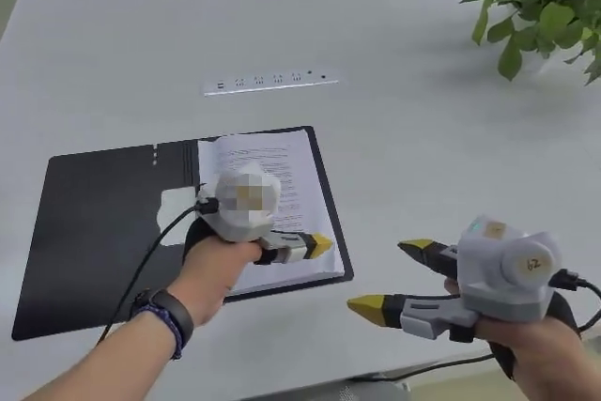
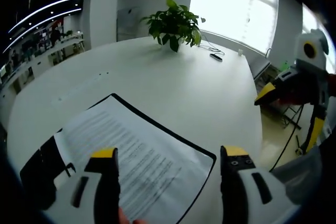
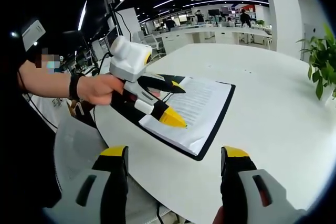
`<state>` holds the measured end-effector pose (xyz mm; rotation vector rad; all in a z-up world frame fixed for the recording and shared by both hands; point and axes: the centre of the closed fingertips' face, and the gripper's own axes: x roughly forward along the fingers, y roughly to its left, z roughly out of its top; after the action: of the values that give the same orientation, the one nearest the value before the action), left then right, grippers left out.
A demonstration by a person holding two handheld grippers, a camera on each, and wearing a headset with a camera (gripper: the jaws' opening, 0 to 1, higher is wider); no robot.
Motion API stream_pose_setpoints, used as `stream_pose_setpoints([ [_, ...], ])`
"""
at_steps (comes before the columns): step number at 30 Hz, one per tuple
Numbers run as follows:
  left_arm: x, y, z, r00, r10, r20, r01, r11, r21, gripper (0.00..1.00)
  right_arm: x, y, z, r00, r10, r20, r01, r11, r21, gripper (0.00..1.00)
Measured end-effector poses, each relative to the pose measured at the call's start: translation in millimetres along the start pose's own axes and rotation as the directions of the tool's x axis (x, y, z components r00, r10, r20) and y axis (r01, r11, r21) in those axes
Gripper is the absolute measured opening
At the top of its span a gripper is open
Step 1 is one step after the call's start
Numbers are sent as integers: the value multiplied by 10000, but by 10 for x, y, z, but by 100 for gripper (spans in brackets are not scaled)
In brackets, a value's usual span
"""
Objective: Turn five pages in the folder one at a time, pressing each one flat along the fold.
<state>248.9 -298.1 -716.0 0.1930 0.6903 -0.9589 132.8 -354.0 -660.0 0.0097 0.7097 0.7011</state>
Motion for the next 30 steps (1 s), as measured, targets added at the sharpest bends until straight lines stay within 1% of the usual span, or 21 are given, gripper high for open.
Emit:
stream_pose_setpoints([
  [2,60,-2,-24,10000,2,-58,-3,9999,-118,79,-2,-18,-12,10000,-23,22,23,10000,51,71],
  [6,190,-29,-91,9997,54,-258,-56,9999,-107,78,-13,-25,-47,10000,-4,-23,4,9999,112,71],
  [9,273,-37,-160,9991,102,-422,-114,9995,-294,78,-26,-28,-82,10000,14,-88,-13,9999,144,71],
  [13,362,-99,-252,9977,149,-666,-167,9995,-262,78,-35,-56,-110,9999,-7,-106,10,9997,224,71],
  [15,405,-116,-333,9954,217,-928,-224,9997,-68,78,-39,-66,-112,9999,-19,-108,21,9997,253,71],
  [19,453,-123,-446,9916,426,-1225,-397,9989,255,78,-41,-76,-111,9999,-11,-127,15,9996,280,71],
  [21,464,-117,-452,9913,493,-1222,-451,9983,363,78,-40,-87,-110,9999,-10,-137,14,9996,282,71],
  [23,459,-95,-470,9896,631,-1295,-548,9963,667,76,-37,-96,-108,9999,-8,-130,12,9996,297,71],
  [25,462,-74,-495,9892,710,-1283,-600,9943,879,74,-31,-104,-110,9999,-6,-137,10,9995,310,71],
  [26,462,-65,-523,9877,733,-1384,-604,9936,954,73,-27,-105,-112,9999,2,-153,2,9995,307,71],
  [28,460,-63,-542,9877,816,-1336,-650,9902,1239,72,-14,-112,-119,9998,25,-186,-19,9996,284,71],
  [30,458,-66,-540,9880,840,-1298,-677,9897,1259,72,-5,-115,-124,9997,50,-226,-44,9996,274,71],
])
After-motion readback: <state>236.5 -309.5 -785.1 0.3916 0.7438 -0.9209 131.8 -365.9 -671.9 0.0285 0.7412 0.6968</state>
